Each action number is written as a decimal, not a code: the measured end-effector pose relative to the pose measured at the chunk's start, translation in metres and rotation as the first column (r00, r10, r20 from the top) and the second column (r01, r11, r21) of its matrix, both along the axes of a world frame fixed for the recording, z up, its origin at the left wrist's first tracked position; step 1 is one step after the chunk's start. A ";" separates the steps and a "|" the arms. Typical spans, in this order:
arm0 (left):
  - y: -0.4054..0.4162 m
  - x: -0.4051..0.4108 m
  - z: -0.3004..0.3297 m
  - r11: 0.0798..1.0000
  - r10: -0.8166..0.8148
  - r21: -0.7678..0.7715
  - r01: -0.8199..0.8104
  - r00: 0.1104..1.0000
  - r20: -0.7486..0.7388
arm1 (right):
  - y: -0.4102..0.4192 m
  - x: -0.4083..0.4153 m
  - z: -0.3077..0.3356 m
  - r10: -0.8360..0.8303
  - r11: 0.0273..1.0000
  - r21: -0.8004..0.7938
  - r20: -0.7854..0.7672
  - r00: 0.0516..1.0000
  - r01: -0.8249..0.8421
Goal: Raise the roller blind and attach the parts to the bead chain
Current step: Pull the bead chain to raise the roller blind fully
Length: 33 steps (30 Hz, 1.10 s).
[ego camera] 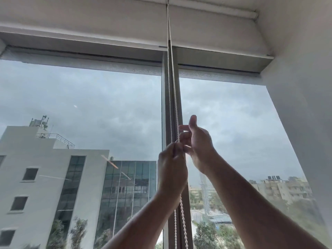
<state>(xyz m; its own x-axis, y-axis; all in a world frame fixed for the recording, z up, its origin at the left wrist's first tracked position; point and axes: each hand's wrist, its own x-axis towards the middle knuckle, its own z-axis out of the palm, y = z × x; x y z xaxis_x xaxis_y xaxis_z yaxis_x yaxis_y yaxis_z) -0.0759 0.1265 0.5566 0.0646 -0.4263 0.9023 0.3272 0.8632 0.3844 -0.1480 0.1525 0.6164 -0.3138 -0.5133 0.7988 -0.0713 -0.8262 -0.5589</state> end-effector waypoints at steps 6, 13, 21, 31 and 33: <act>-0.003 -0.006 -0.011 0.998 0.059 -0.016 -0.059 0.998 -0.028 | 0.007 0.027 0.040 0.173 0.983 0.057 0.062 0.983 -0.177; -0.014 0.003 -0.031 0.999 0.048 -0.024 -0.047 0.998 0.040 | -0.005 0.038 0.025 -0.075 0.994 -0.079 0.065 0.995 0.080; -0.026 0.023 -0.009 0.990 -0.059 0.130 0.052 0.997 0.053 | -0.013 0.035 0.005 -0.293 0.939 -0.192 -0.020 0.956 0.284; 0.010 0.032 0.064 0.971 -0.225 0.098 0.219 0.973 0.055 | -0.023 0.030 -0.040 -0.370 0.892 -0.311 -0.086 0.925 0.328; 0.018 0.028 0.070 0.967 -0.236 0.115 0.226 0.969 0.074 | -0.025 0.029 -0.048 -0.365 0.891 -0.317 -0.077 0.928 0.324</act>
<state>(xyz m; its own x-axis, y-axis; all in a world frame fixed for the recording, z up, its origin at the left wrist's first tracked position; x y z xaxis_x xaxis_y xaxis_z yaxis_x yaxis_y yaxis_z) -0.0481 0.1441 0.6262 -0.1229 -0.5132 0.8494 0.4747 0.7213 0.5044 -0.1187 0.1271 0.5687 -0.3100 -0.1277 0.9421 -0.4368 -0.8610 -0.2605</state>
